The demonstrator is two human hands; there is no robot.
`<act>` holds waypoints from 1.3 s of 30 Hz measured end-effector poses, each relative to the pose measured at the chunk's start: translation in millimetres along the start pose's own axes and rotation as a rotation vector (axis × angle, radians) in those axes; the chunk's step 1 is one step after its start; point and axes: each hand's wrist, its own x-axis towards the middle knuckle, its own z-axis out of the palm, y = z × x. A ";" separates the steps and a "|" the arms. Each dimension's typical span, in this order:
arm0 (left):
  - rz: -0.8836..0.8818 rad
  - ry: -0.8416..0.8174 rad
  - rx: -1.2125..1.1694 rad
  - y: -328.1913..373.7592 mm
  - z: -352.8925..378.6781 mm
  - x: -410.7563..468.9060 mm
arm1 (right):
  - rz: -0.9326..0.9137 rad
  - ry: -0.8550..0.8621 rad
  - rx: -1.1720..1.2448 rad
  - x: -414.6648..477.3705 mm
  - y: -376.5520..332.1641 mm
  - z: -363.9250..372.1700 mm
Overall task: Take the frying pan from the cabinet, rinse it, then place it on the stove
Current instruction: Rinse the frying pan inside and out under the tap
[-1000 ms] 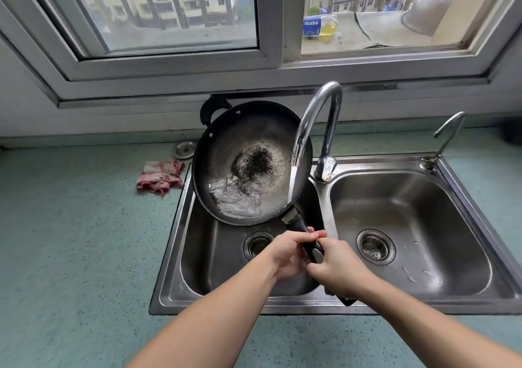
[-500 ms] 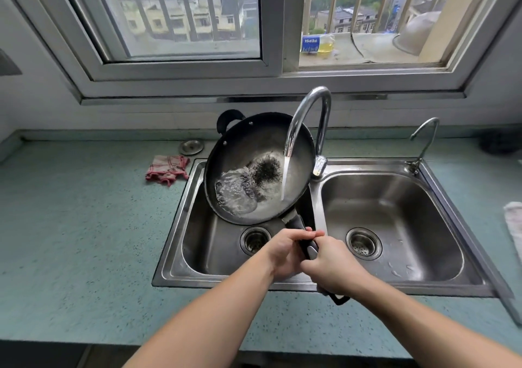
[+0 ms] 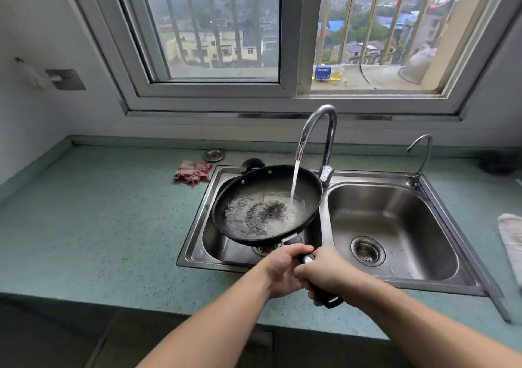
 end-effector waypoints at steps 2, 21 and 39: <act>-0.009 0.025 0.004 -4.0 -6.0 -6.1 | 0.010 -0.008 0.030 -9.0 -3.9 6.8; 0.072 0.072 0.326 -33.3 -51.9 -99.3 | 0.114 -0.120 0.604 -84.1 -20.1 101.3; 0.145 0.105 0.391 -2.2 -57.0 -58.9 | 0.028 -0.133 0.753 -48.3 -25.9 88.8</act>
